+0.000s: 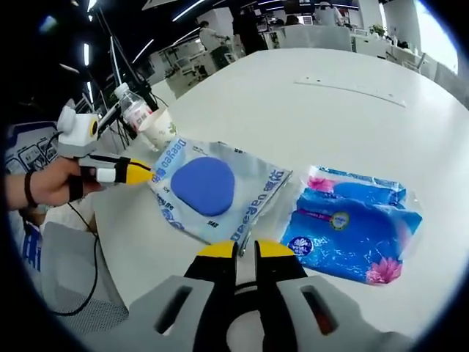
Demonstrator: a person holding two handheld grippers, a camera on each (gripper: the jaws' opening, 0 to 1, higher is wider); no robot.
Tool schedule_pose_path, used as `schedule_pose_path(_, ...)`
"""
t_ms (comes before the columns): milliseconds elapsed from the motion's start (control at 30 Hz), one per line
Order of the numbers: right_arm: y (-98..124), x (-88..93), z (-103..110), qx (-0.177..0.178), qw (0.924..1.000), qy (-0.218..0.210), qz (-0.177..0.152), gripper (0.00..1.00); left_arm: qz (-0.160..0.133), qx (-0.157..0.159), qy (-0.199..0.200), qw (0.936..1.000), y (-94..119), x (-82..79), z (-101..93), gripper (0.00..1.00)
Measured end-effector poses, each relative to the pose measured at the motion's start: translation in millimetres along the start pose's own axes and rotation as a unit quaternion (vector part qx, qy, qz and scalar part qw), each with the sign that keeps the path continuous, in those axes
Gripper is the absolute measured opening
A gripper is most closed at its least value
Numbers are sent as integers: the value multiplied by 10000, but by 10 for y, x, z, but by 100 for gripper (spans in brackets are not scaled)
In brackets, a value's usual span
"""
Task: Arrange the tabletop items into an orderly group along one side of the table until the central work area is clear of visible clutter.
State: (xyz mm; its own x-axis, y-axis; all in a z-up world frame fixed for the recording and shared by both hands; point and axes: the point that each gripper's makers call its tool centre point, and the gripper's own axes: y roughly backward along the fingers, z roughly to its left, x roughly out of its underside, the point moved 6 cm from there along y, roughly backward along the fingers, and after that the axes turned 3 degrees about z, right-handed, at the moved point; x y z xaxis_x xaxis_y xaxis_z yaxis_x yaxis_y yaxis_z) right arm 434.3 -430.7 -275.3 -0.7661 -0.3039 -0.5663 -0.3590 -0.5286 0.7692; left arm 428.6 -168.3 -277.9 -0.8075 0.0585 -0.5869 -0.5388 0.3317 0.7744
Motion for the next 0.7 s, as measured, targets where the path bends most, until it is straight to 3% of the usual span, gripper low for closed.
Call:
schedule_pose_path(367, -34, 25, 47, -80, 9999, 56, 85, 3, 16, 42, -42, 10000, -35, 38, -50, 2)
schedule_pose_path(700, -85, -77, 7, 33, 10000, 36, 22, 0, -105, -130, 42, 9999, -110, -74, -63, 0)
